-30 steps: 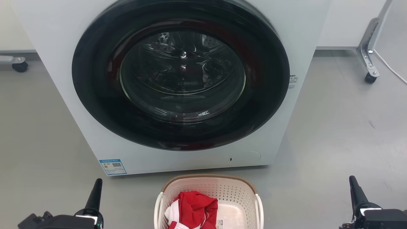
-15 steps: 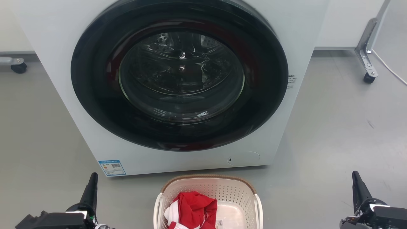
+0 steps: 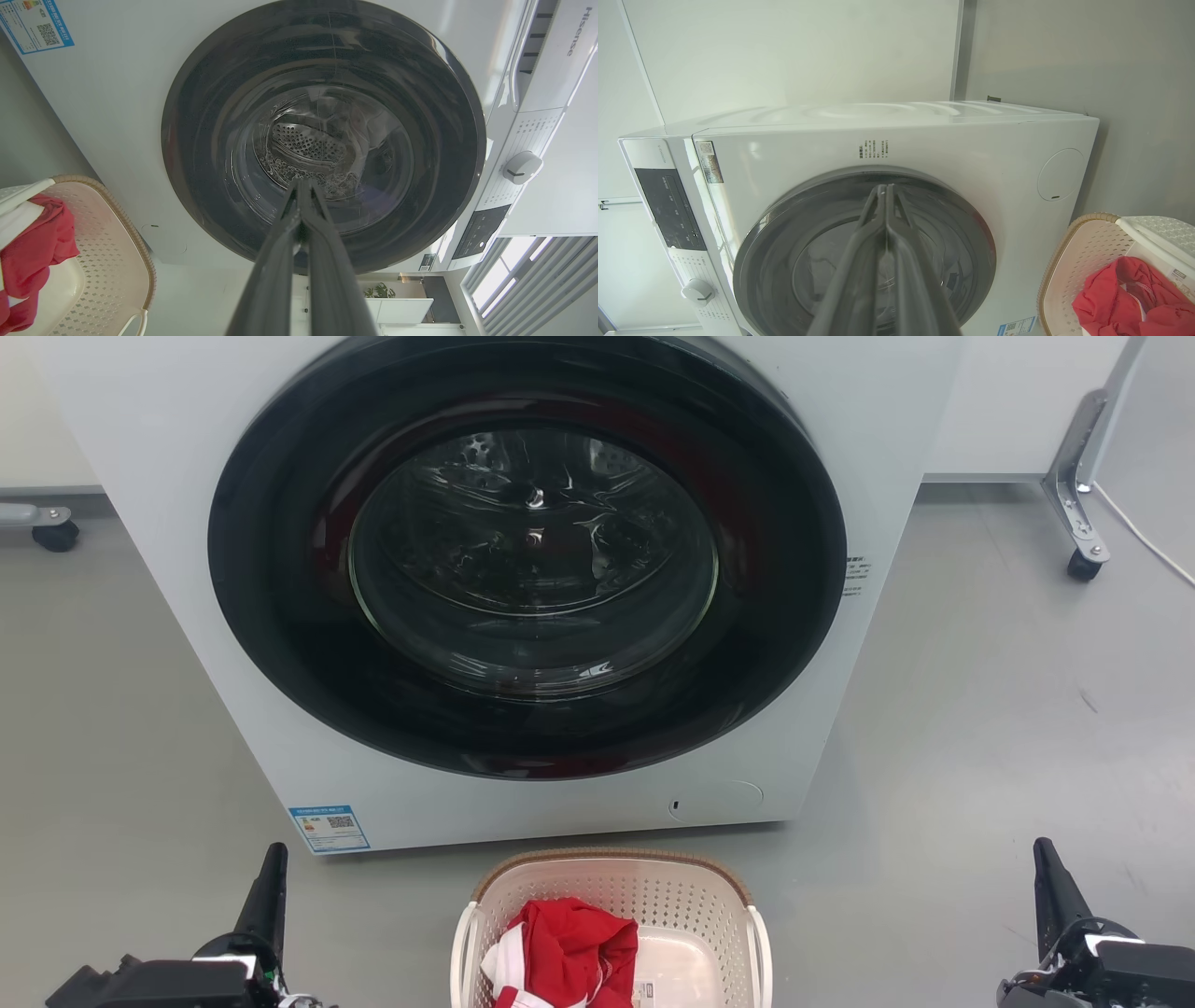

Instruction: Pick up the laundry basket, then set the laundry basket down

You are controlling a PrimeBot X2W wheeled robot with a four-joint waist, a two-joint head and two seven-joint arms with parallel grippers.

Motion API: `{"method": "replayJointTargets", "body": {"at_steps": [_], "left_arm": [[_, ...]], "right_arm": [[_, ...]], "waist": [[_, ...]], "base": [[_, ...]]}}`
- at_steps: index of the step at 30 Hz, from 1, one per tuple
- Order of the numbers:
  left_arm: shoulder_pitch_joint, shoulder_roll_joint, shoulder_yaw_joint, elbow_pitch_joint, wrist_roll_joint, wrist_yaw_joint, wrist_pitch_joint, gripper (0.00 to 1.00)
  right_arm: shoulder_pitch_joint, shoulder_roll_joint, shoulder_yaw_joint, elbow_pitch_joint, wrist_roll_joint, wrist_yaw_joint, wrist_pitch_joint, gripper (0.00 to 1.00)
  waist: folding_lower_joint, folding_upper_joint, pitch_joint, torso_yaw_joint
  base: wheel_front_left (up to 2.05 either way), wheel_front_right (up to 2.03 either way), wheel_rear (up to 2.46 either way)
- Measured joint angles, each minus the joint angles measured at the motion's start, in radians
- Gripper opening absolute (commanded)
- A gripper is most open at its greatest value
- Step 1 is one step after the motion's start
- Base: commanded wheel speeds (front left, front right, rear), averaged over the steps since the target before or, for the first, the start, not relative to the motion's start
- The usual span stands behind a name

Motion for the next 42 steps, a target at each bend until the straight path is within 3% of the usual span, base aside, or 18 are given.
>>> {"method": "replayJointTargets", "body": {"at_steps": [42], "left_arm": [[0.000, 0.000, 0.000, 0.001, 0.000, 0.000, 0.000, 0.00]], "right_arm": [[0.000, 0.000, 0.000, 0.000, 0.000, 0.000, 0.000, 0.00]], "waist": [[0.0001, 0.0000, 0.000, 0.000]], "base": [[0.00, 0.00, 0.00]]}}
